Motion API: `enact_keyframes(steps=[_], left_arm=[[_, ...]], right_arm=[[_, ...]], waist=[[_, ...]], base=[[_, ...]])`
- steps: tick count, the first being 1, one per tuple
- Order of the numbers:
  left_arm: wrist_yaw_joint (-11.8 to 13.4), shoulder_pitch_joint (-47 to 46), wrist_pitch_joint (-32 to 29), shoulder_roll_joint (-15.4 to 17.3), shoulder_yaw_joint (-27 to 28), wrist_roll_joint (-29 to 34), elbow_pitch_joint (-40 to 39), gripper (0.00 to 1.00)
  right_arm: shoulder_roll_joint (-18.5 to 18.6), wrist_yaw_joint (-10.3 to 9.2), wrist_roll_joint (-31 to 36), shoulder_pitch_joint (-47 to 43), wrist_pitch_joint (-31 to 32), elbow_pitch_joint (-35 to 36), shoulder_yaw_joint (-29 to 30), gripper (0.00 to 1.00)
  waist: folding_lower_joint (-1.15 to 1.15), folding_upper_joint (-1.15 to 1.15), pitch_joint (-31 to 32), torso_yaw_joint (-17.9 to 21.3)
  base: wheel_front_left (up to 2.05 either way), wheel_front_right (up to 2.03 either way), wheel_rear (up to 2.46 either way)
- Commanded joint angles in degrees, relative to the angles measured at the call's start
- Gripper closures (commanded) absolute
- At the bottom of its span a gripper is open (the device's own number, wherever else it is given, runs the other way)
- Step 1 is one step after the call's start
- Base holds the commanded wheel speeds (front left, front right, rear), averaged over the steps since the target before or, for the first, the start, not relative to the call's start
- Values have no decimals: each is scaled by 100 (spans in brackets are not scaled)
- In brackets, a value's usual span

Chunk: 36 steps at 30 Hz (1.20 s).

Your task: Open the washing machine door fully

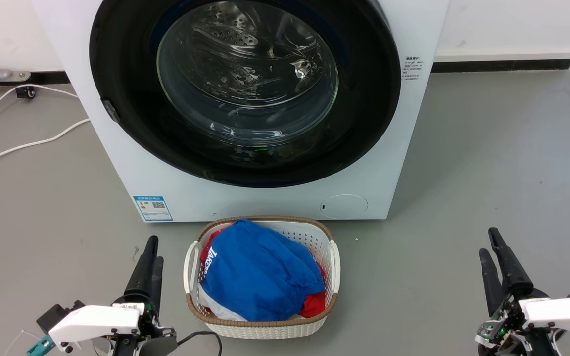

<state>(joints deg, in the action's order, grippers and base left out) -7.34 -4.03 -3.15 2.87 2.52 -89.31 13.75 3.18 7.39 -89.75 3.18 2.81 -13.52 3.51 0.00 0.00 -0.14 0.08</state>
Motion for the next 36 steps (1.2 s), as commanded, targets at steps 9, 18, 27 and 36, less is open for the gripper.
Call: enact_keyframes(steps=[9,18,27,36], left_arm=[[-8,-136,282,13,-148,1046,-356,0],[-10,-155,487,118,-373,2150,-518,0],[-12,-143,674,199,-477,3227,-608,0],[16,-110,846,332,-588,4444,-624,0]], right_arm=[[24,3,731,-5,-269,440,-174,0],[43,5,1825,-76,-471,704,-216,0],[150,6,3410,-119,-656,798,-374,0],[140,7,4704,-174,-679,834,-480,0]], waist=[[0,0,-7,6],[0,0,-15,24],[0,0,-14,31],[0,0,-6,33]], base=[[0,0,0],[0,0,0],[0,0,0],[0,0,0]])
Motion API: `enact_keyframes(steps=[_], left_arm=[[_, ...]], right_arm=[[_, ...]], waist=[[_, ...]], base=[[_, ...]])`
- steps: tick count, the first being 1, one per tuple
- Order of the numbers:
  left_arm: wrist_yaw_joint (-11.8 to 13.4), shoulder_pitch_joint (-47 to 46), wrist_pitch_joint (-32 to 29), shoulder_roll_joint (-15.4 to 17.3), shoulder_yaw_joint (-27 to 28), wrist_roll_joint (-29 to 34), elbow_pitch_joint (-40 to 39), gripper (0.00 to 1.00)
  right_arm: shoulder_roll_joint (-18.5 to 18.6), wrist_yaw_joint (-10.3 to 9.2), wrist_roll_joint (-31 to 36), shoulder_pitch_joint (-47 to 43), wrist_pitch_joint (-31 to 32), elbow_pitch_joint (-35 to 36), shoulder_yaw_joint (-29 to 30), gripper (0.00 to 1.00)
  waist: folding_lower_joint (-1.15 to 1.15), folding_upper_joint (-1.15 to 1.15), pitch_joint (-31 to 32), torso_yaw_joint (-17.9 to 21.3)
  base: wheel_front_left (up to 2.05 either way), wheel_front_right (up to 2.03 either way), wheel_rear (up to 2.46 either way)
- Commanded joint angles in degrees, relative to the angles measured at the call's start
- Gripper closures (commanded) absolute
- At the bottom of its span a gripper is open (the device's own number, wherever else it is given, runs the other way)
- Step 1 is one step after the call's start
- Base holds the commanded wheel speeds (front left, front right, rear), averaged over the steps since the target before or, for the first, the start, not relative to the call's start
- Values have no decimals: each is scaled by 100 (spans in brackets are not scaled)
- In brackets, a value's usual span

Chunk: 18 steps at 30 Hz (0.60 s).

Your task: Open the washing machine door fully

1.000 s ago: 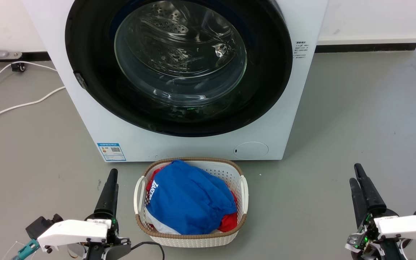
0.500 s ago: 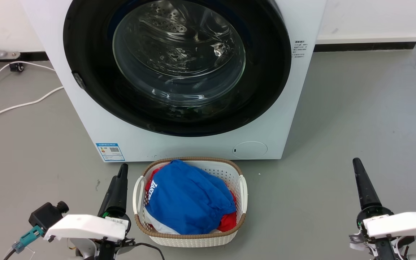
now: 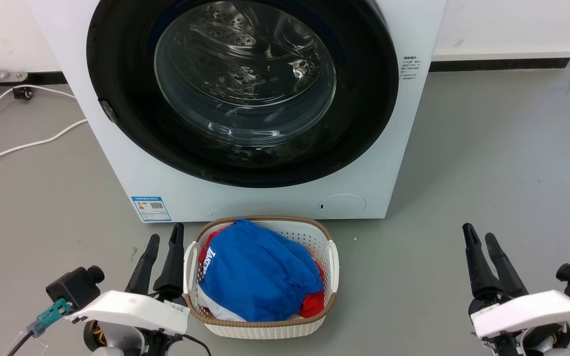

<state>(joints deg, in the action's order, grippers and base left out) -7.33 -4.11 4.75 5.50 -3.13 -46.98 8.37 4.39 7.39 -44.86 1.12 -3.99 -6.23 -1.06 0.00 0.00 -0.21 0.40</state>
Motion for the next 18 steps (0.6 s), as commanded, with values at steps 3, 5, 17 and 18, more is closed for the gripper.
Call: enact_keyframes(steps=[3,5,17,18], left_arm=[[30,-95,110,108,-74,533,-82,0],[54,-86,141,119,-98,713,-74,0],[138,-69,336,259,-218,1629,9,0],[146,-73,355,265,-232,1696,9,0]], right_arm=[[-5,8,515,-2,22,146,-28,0],[-15,8,709,-24,37,181,-30,0],[-67,9,1719,-169,106,398,-8,0],[-72,9,1800,-178,112,415,-7,0]], waist=[[0,0,4,-1],[0,0,6,-1],[0,0,25,1],[0,0,25,2]], base=[[0,0,0],[0,0,0],[0,0,0],[0,0,0]])
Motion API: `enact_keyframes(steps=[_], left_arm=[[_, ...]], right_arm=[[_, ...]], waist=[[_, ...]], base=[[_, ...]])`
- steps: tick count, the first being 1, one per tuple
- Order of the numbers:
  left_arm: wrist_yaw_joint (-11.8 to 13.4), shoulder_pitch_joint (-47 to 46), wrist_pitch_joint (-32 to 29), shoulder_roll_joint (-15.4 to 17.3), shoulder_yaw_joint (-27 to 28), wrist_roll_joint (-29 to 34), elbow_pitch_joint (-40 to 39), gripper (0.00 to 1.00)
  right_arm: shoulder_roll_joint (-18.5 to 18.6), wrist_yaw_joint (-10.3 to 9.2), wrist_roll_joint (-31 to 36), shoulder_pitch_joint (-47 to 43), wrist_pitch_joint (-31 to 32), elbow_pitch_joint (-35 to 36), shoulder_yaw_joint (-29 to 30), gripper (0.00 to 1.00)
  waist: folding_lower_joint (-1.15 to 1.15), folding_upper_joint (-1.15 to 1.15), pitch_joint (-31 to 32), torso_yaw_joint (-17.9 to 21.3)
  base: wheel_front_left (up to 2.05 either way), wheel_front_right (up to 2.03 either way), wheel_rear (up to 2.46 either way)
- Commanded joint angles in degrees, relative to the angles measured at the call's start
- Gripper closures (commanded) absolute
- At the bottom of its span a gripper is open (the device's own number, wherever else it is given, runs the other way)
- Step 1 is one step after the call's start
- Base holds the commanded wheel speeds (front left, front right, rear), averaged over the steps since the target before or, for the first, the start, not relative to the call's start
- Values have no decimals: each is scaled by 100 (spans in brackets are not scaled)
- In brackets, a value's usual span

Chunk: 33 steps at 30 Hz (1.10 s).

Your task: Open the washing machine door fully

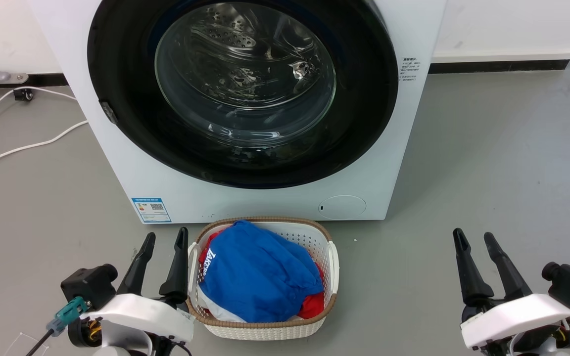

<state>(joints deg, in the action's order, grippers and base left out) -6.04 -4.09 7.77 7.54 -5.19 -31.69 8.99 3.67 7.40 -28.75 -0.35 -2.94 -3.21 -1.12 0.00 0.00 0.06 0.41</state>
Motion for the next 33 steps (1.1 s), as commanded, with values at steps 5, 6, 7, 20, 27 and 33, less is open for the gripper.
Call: enact_keyframes(steps=[5,6,7,20,27,33], left_arm=[[33,-84,126,84,-108,481,-33,0],[28,-87,140,83,-120,522,-31,0],[25,-91,159,89,-132,576,-22,0],[55,-134,320,102,-238,1175,107,0],[70,-133,411,97,-267,1475,193,0],[71,-112,476,54,-263,1667,258,0]], right_arm=[[-19,9,566,-61,14,197,-3,0],[-22,9,633,-64,11,216,-6,0],[-25,9,698,-66,7,232,-11,0],[-61,11,1370,-169,-34,359,-33,0],[-72,11,1723,-187,-74,418,-41,0],[-78,12,1988,-234,-114,457,-51,0]], waist=[[0,0,-6,6],[0,0,-6,7],[0,0,-6,9],[0,0,9,21],[0,0,16,26],[0,0,26,29]], base=[[0,0,0],[0,0,0],[0,0,0],[0,0,0],[0,0,0],[0,0,0]])
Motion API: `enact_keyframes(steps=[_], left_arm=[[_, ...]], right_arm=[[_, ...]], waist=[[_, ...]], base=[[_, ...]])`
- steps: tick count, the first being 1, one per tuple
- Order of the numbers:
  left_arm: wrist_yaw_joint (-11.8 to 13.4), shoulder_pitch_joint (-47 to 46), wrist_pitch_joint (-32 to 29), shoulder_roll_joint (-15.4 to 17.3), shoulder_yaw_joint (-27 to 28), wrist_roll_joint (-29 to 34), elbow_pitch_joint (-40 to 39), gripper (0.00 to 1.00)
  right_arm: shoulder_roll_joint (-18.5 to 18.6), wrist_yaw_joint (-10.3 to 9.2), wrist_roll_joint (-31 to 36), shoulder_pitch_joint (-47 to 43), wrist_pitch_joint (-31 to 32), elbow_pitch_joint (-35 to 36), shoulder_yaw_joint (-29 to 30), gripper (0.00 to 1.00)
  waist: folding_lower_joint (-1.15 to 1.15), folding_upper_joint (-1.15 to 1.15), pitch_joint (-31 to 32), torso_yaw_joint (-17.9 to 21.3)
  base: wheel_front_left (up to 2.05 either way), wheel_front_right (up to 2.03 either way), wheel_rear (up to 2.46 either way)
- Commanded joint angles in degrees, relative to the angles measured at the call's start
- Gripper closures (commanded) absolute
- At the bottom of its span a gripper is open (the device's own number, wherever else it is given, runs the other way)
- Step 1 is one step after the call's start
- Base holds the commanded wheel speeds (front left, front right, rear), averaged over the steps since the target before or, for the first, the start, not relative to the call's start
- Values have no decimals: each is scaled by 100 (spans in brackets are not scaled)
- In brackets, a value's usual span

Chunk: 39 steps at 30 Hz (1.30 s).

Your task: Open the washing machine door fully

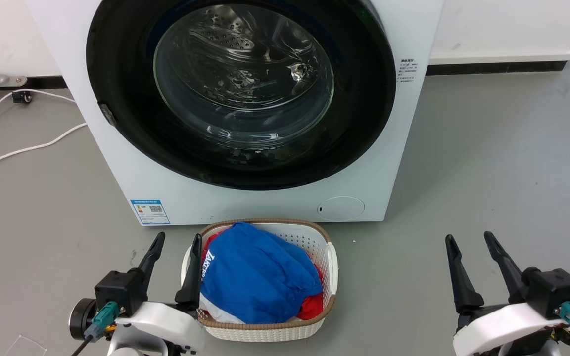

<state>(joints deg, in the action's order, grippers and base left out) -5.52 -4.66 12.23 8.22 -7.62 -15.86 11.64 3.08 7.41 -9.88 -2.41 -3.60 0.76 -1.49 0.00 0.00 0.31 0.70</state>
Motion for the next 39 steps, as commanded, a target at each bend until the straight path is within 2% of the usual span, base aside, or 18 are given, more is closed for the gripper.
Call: enact_keyframes(steps=[1,26,36,37,38,39], left_arm=[[14,-53,45,-20,-21,117,5,0],[-60,-76,311,-216,179,618,263,0],[-76,-76,305,-254,290,518,315,0],[-78,-75,305,-257,297,524,312,0],[-79,-74,305,-260,299,532,312,0],[-80,-74,305,-263,302,535,317,0]], right_arm=[[-20,11,145,-34,-54,67,-14,0],[-30,7,638,-140,-42,98,-48,0],[-29,7,468,-87,-70,7,-36,0],[-29,7,396,-87,-70,-8,-37,38],[-29,7,376,-81,-81,-11,-41,92],[-29,7,365,-76,-91,-12,-41,100]], waist=[[0,0,0,0],[0,0,-7,23],[0,0,-14,28],[0,0,-17,28],[0,0,-19,29],[0,0,-21,29]], base=[[0,0,0],[0,0,0],[0,0,0],[0,0,0],[0,0,0],[0,0,0]])
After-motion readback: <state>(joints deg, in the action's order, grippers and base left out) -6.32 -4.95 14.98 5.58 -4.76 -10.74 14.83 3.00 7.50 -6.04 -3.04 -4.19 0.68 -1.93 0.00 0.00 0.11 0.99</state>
